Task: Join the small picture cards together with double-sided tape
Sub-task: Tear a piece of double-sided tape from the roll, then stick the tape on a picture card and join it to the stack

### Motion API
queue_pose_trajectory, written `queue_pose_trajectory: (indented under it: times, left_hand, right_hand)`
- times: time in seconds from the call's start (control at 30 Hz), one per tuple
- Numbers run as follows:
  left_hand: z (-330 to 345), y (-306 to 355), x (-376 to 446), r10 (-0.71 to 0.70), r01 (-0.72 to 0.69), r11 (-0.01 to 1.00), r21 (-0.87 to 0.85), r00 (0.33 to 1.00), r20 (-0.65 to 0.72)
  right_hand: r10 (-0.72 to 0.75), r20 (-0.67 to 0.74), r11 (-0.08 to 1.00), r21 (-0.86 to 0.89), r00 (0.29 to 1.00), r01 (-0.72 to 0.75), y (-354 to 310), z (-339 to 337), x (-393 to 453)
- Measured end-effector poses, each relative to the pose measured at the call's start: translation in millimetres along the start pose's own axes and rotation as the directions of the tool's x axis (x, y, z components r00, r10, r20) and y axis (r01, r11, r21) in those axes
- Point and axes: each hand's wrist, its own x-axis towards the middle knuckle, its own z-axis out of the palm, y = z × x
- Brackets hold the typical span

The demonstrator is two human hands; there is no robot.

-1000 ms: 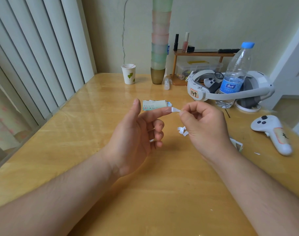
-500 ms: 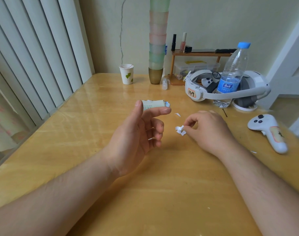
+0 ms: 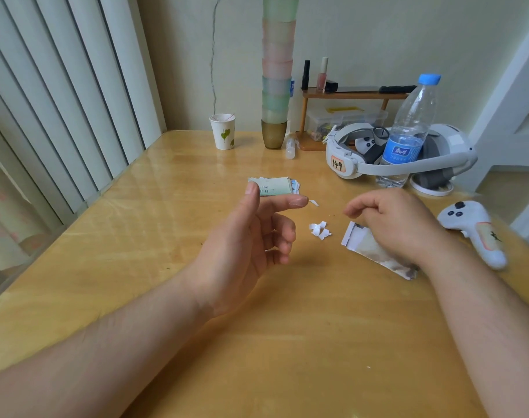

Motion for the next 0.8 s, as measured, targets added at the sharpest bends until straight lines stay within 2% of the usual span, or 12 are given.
queue_pose_trajectory:
  times: [0.1, 0.2, 0.3, 0.67, 0.8]
  left_hand:
    - [2.0, -3.7, -0.5, -0.010, 0.010, 1.000, 0.020, 1.000, 0.014]
    - [6.5, -8.2, -1.1, -0.041, 0.040, 0.999, 0.036, 0.999, 0.034]
    - [9.3, -11.4, -1.1, -0.075, 0.072, 0.996, 0.053, 0.996, 0.045]
    - [7.7, -12.0, 0.4, -0.090, 0.090, 0.996, 0.012, 0.994, 0.054]
    - [7.2, -12.2, 0.7, -0.095, 0.094, 0.996, 0.004, 0.994, 0.059]
  right_hand:
    - [0.027, 0.077, 0.998, -0.050, 0.997, -0.023, 12.8, -15.3, 1.5]
    - [0.089, 0.216, 0.989, -0.138, 0.972, -0.059, 21.2, -19.8, 0.0]
    - [0.099, 0.303, 0.974, -0.225, 0.948, -0.029, 23.4, -12.5, 1.5]
    - [0.222, 0.179, 0.973, -0.106, 0.958, -0.206, 24.1, -13.2, 1.2]
    - [0.236, 0.201, 0.972, -0.055, 0.951, -0.229, 27.1, -17.8, 2.4]
